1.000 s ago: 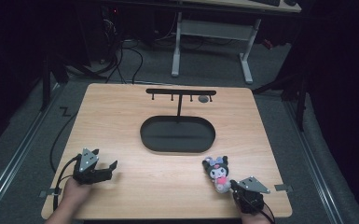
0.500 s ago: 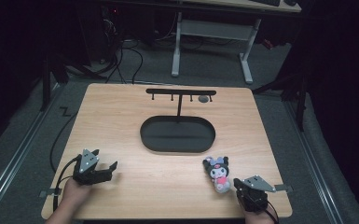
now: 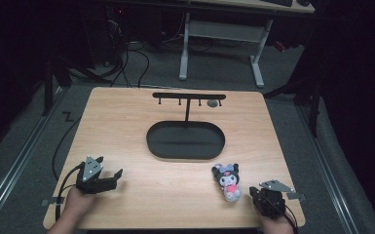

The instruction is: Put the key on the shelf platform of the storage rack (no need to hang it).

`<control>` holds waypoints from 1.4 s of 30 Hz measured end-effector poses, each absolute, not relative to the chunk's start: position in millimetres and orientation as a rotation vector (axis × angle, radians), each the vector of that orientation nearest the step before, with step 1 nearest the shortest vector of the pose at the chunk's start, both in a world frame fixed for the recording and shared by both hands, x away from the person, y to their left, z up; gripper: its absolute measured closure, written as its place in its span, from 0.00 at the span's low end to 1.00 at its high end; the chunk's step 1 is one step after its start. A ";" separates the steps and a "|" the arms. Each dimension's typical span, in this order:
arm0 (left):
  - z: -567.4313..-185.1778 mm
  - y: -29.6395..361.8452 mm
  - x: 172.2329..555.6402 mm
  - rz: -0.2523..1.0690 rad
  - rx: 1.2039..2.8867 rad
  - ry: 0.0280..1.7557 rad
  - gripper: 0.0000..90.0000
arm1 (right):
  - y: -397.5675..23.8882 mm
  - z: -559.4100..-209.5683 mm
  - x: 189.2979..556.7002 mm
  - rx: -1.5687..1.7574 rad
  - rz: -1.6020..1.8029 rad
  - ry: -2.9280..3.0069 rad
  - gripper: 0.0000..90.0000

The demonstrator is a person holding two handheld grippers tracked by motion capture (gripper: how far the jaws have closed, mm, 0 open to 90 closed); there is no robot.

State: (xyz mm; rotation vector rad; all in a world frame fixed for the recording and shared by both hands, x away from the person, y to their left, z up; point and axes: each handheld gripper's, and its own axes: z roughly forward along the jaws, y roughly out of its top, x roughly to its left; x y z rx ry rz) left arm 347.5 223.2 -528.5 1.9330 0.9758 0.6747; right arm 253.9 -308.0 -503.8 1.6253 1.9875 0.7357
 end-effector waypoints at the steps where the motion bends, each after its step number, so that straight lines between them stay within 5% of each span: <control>1: -528.5 223.1 347.5 0.674 1.933 0.976 0.17 | -309.7 -502.9 254.7 1.636 0.738 1.994 0.96; 42: -528.4 222.6 347.2 0.676 1.942 0.977 0.17 | -281.3 -468.7 301.9 1.672 0.156 2.448 0.76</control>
